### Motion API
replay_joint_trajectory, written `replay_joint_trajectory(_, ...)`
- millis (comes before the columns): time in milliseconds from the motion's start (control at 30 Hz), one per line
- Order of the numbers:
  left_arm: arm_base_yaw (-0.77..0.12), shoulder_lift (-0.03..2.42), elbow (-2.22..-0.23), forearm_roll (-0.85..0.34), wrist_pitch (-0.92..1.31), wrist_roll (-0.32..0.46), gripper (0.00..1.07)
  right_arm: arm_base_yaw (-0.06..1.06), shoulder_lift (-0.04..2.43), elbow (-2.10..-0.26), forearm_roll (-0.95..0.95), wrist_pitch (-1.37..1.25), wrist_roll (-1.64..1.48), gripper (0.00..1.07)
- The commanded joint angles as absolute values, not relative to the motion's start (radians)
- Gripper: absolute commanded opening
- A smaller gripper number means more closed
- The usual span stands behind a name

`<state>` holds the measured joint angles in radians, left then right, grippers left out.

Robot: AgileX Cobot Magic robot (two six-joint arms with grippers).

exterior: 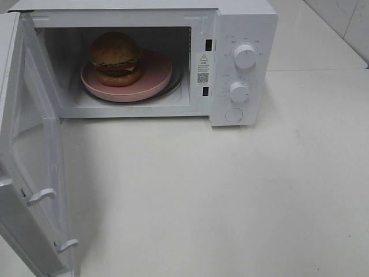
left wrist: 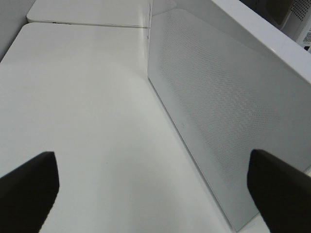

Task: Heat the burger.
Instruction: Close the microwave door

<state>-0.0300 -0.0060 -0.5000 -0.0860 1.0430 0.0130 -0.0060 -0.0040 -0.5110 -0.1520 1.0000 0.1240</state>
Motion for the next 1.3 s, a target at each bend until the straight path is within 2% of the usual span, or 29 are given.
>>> replay_joint_trajectory(33, -0.029, -0.022, -0.498, -0.087, 1.034, 0.012, 0.98, -0.011, -0.028, -0.511, -0.148, 0.996, 0.116, 0.76)
replay_joint_trajectory(1067, -0.029, -0.010, -0.519, -0.099, 1.016, 0.000, 0.98, -0.011, -0.028, -0.511, -0.148, 0.996, 0.116, 0.76)
replay_joint_trajectory(1133, -0.029, 0.014, -0.542, -0.087, 1.000, 0.007, 0.96, -0.011, -0.028, -0.511, -0.148, 0.996, 0.116, 0.76)
replay_joint_trajectory(1167, -0.029, 0.043, -0.557, -0.064, 0.968, 0.007, 0.89, -0.011, -0.028, -0.511, -0.148, 0.996, 0.116, 0.76)
replay_joint_trajectory(1200, -0.029, 0.043, -0.557, -0.064, 0.968, 0.007, 0.89, -0.011, -0.028, -0.511, -0.148, 0.996, 0.116, 0.76)
replay_joint_trajectory(1233, -0.029, 0.056, -0.557, -0.054, 0.946, 0.007, 0.85, -0.011, -0.028, -0.511, -0.148, 0.996, 0.116, 0.76)
replay_joint_trajectory(1267, -0.029, 0.088, -0.557, -0.032, 0.902, 0.007, 0.72, -0.011, -0.028, -0.511, -0.148, 0.996, 0.116, 0.76)
replay_joint_trajectory(1300, -0.029, 0.088, -0.557, -0.032, 0.902, 0.007, 0.72, -0.011, -0.028, -0.511, -0.148, 0.996, 0.116, 0.76)
